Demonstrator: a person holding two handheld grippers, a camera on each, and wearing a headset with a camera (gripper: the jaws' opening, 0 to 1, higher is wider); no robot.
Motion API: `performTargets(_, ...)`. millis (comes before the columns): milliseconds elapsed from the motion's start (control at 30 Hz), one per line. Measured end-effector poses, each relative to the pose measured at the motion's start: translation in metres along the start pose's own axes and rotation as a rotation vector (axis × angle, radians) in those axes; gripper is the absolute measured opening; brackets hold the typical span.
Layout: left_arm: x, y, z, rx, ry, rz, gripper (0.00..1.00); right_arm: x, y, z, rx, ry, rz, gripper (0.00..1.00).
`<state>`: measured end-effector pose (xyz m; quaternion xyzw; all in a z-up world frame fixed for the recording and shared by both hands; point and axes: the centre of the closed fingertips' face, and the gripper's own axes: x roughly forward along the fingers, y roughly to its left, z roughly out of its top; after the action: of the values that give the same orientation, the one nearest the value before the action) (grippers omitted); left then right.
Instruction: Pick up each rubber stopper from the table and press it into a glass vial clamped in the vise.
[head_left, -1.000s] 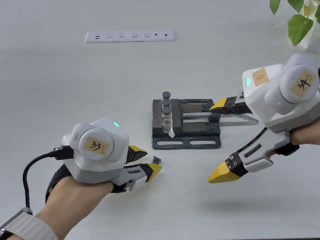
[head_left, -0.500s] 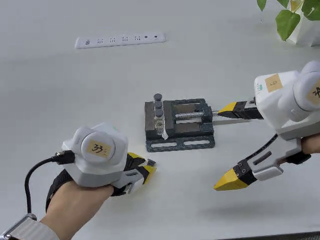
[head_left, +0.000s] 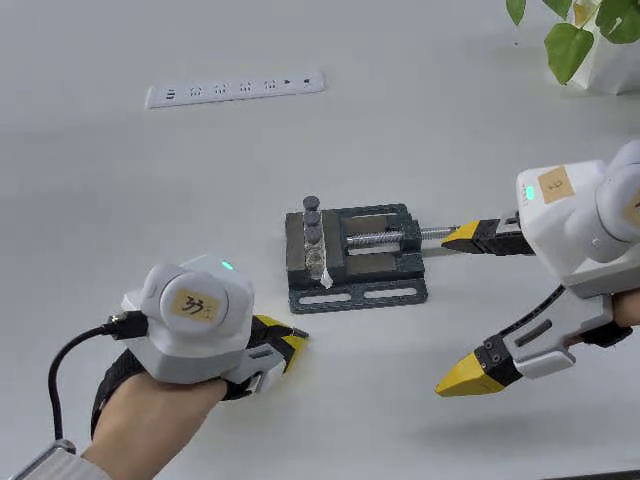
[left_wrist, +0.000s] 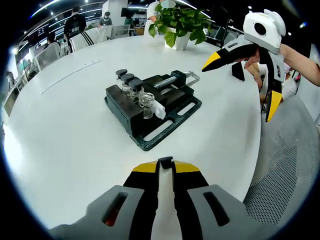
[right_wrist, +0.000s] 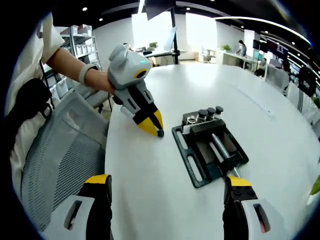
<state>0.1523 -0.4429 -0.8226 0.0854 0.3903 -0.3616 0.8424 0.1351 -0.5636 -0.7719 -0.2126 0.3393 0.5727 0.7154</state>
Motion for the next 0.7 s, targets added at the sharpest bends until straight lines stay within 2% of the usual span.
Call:
performTargets(433, 0.001, -0.003, -0.001, -0.025, 0.012, -0.026, 0.04, 0.002, 0.004, 0.000, 0.001, -0.001, 0.012, 0.91)
performTargets(600, -0.003, -0.008, 0.005, 0.010, -0.012, -0.047, 0.03, 0.001, 0.004, 0.002, -0.008, 0.000, 0.015, 0.90)
performTargets(633, -0.004, -0.014, 0.012, 0.053, -0.048, -0.088, 0.03, 0.000, 0.004, 0.003, -0.012, 0.001, 0.018, 0.90)
performTargets(667, -0.005, -0.015, 0.014, 0.074, -0.052, -0.097, 0.03, 0.000, 0.004, 0.003, -0.017, 0.002, 0.019, 0.90)
performTargets(700, -0.007, -0.014, 0.013, 0.102, -0.034, -0.089, 0.03, -0.001, 0.004, 0.005, -0.022, 0.004, 0.022, 0.90)
